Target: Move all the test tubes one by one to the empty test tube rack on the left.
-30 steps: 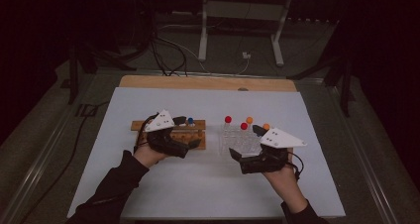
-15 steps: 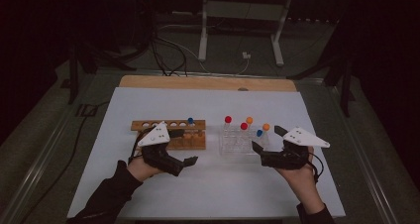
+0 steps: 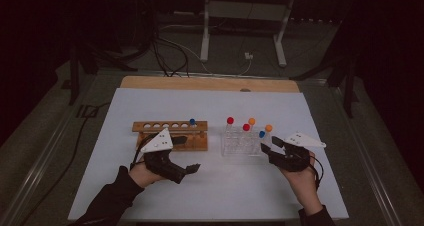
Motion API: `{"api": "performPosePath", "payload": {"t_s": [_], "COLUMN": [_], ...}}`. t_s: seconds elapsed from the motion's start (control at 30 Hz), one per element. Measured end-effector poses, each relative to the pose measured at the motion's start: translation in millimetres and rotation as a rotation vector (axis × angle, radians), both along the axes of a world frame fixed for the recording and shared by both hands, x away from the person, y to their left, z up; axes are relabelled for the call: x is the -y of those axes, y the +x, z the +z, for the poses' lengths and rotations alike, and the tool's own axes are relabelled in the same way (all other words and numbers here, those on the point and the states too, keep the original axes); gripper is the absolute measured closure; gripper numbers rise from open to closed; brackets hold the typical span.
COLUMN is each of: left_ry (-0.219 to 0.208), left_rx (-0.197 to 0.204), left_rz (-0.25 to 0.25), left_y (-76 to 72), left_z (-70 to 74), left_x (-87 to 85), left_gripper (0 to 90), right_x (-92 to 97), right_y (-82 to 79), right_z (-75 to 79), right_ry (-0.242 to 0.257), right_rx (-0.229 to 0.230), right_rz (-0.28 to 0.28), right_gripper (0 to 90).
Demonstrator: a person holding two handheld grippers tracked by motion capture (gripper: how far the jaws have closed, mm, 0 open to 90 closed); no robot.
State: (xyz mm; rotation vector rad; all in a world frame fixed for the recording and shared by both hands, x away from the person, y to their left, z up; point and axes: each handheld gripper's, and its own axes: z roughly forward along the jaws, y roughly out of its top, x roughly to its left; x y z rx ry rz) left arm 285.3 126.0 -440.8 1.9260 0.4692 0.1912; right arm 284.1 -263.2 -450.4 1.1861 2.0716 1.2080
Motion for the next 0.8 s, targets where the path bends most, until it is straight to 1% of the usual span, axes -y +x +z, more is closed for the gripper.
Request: {"api": "performPosePath", "payload": {"t_s": [0.07, 0.2, 0.23, 0.37, 0.4, 0.43, 0.5, 0.67, 0.73, 0.8], "left_ry": [0.005, -0.002, -0.001, 0.0, -0.002, -0.001, -0.002, 0.005, 0.004, 0.002], "left_rx": [0.006, 0.002, 0.002, -0.001, -0.002, -0.002, -0.002, -0.004, -0.005, -0.006], "left_rz": [0.004, 0.001, 0.004, 0.001, 0.0, 0.002, 0.0, -0.005, -0.004, -0.003], "left_y": [-0.1, 0.7, 0.8, 1.5, 1.6, 1.6, 1.7, 2.1, 2.2, 2.6], "left_z": [-0.1, -0.1, -0.2, -0.8, -1.0, -1.1, -1.5, -2.4, -2.7, -2.9], "left_x": [0.3, -0.6, -0.7, -1.0, -1.1, -0.9, -0.9, -0.4, -0.3, -0.7], "left_gripper": [1.3, 1.3, 1.4, 1.4, 1.4, 1.4, 1.4, 1.4, 1.4, 1.4], "right_x": [-0.8, -4.0, -5.0, -5.4, -5.5, -5.5, -6.7, -7.7, -8.9, -9.7], "right_y": [3.2, 11.2, 14.5, 18.3, 21.0, 21.0, 24.7, 28.1, 29.8, 30.5], "right_z": [-2.6, -8.0, -9.7, -11.1, -12.6, -12.6, -15.2, -17.8, -19.7, -20.4], "right_ry": [0.004, 0.006, 0.008, 0.008, 0.005, 0.005, 0.001, 0.001, -0.009, -0.01], "right_rx": [-0.01, -0.031, -0.041, -0.049, -0.052, -0.052, -0.071, -0.079, -0.086, -0.084], "right_rz": [-0.001, 0.001, -0.006, -0.016, -0.019, -0.019, -0.025, -0.023, -0.018, -0.018], "right_gripper": [55.7, 60.4, 62.0, 64.8, 67.0, 67.0, 68.4, 69.7, 72.1, 73.3]}}
